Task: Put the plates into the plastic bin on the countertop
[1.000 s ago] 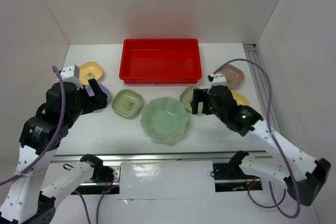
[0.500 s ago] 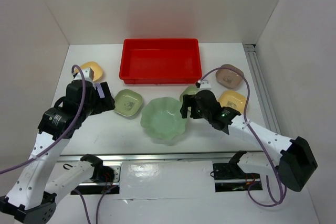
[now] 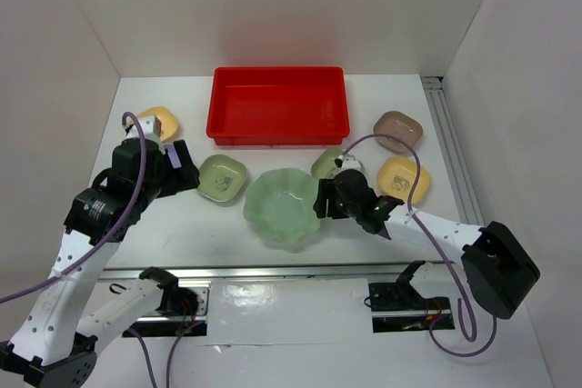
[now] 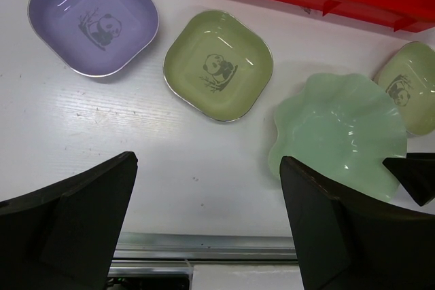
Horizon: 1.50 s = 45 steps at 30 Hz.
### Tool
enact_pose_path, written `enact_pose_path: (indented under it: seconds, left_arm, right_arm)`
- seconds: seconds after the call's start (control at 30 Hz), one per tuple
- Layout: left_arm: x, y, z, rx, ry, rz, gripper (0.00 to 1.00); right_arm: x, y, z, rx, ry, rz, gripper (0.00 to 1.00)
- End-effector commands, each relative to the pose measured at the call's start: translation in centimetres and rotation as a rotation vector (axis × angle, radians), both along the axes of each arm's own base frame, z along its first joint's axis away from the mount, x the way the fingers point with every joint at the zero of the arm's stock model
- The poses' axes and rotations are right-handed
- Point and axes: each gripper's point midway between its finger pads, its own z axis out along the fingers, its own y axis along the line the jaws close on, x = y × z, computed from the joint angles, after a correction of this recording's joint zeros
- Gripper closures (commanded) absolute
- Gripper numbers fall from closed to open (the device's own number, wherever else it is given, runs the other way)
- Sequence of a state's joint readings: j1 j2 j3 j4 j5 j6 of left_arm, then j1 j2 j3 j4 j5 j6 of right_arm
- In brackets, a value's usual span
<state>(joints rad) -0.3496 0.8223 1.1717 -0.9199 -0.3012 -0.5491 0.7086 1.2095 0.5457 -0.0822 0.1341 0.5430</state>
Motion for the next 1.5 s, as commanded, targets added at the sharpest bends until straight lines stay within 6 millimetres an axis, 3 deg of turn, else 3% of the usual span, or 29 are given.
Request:
enact_pose_path:
  seconds: [0.0,0.1,0.23,0.47,0.5,0.6,0.67,0.8,0.9,1.0,1.1,1.13,1.2,1.27,1.33,1.37,1.4,1.43,1.47]
  left_arm:
    - [0.3,-0.1,1.2,0.0,-0.047,-0.013,0.0]
    - [0.4,0.1,1.2,0.006,-0.049,-0.004,0.0]
    - [0.3,0.0,1.2,0.01,-0.051,-0.006,0.0]
    - [0.2,0.6,1.7,0.021,-0.067,0.023,0.0]
    - [0.2,0.6,1.7,0.021,-0.067,0.023,0.0]
    - [0.2,0.7,1.7,0.03,-0.071,0.029,0.0]
    - [0.2,0.7,1.7,0.03,-0.071,0.029,0.0]
    - [0.0,0.7,1.5,0.026,-0.062,0.034,0.0]
    - [0.1,0.9,1.6,0.031,-0.064,0.041,0.0]
    - [0.1,0.9,1.6,0.031,-0.064,0.041,0.0]
    - [0.1,0.9,1.6,0.031,-0.064,0.041,0.0]
    - [0.1,0.9,1.6,0.031,-0.064,0.041,0.0]
    - [-0.1,0.9,1.8,0.027,-0.073,0.041,0.0]
    - [-0.1,0.9,1.8,0.027,-0.073,0.041,0.0]
    - [-0.1,0.9,1.8,0.027,-0.073,0.041,0.0]
    - [-0.1,0.8,1.7,0.023,-0.071,0.034,0.0]
    - [-0.1,0.8,1.7,0.022,-0.071,0.034,0.0]
    - [-0.3,0.8,1.9,0.019,-0.079,0.034,0.0]
    - [-0.3,0.8,1.9,0.019,-0.079,0.034,0.0]
  right_arm:
    - [1.0,1.2,0.6,0.071,-0.048,-0.002,0.34]
    - [1.0,1.5,0.5,0.088,-0.036,-0.008,0.51]
    - [0.3,0.9,-0.7,0.07,0.023,-0.046,0.6]
    - [0.1,0.0,-1.3,0.058,0.07,-0.13,0.86]
    - [-0.1,-0.1,-1.4,0.051,0.077,-0.13,0.97]
    - [-0.3,-0.5,-1.6,0.032,0.098,-0.146,1.0]
    - [-0.2,-0.4,-0.6,0.047,0.083,-0.145,1.0]
    - [-0.4,0.9,2.5,0.134,0.066,-0.102,1.0]
    - [-0.4,1.8,6.3,0.208,0.023,-0.066,1.0]
    - [0.3,2.6,11.6,0.284,-0.051,-0.05,1.0]
    - [0.8,2.5,14.1,0.294,-0.097,-0.057,1.0]
    - [1.3,2.8,16.1,0.308,-0.14,-0.041,1.0]
    - [2.2,3.3,16.6,0.289,-0.151,-0.04,1.0]
    - [3.9,3.7,18.9,0.307,-0.199,-0.033,1.0]
    - [6.4,4.0,19.6,0.318,-0.22,-0.054,1.0]
    - [7.6,4.2,21.3,0.346,-0.259,-0.05,1.0]
    - [9.6,4.6,21.4,0.361,-0.278,-0.062,1.0]
    - [11.5,3.8,21.7,0.381,-0.286,-0.078,1.0]
    - [13.2,3.7,23.5,0.413,-0.322,-0.078,1.0]
